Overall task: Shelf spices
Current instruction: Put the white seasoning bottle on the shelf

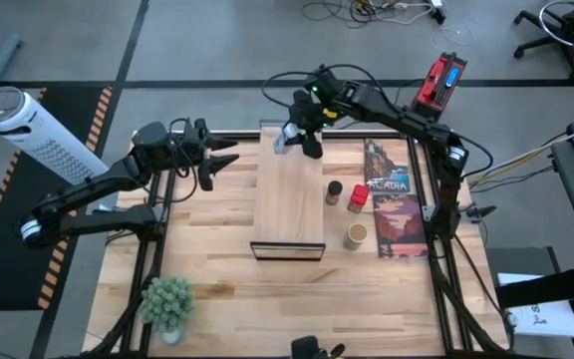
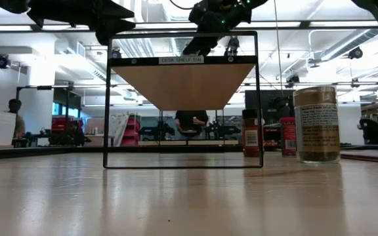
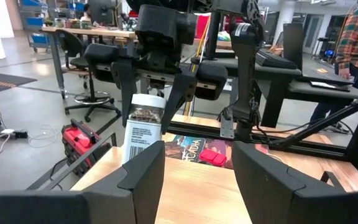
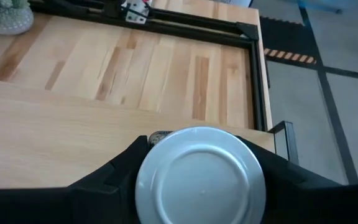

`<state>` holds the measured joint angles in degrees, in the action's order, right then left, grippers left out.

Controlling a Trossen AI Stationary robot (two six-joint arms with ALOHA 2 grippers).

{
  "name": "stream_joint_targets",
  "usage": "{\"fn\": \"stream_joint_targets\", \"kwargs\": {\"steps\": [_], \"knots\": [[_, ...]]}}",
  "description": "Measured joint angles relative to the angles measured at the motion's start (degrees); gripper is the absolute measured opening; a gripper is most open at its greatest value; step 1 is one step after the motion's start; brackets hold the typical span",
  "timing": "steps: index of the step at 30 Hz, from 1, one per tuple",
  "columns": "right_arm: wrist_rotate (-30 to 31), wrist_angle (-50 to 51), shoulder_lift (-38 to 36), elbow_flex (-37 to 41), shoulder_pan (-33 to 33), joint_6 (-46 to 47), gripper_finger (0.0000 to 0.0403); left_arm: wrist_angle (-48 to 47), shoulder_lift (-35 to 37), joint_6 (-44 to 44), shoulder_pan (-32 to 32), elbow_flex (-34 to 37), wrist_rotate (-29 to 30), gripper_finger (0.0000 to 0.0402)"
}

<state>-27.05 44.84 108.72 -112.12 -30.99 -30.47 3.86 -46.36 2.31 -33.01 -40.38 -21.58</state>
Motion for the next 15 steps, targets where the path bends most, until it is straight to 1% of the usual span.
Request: {"fn": "stream_joint_targets", "kwargs": {"steps": [7, 12, 15], "knots": [[0.4, 0.1, 0.0, 0.0, -0.5, -0.2, 0.0181, 0.0, 0.9, 0.2, 0.0, 0.0, 0.0, 0.018], [0.9, 0.3, 0.1, 0.1, -0.6, -0.2, 0.0198, 0.0, 1.2, 0.3, 0.0, 0.0, 0.0, 0.0179], [2.9, 0.0, 0.1, 0.1, -0.4, -0.6, 0.0198, 0.2, 1.1, 0.2, 0.0, 0.0, 0.0, 0.0177]]}}
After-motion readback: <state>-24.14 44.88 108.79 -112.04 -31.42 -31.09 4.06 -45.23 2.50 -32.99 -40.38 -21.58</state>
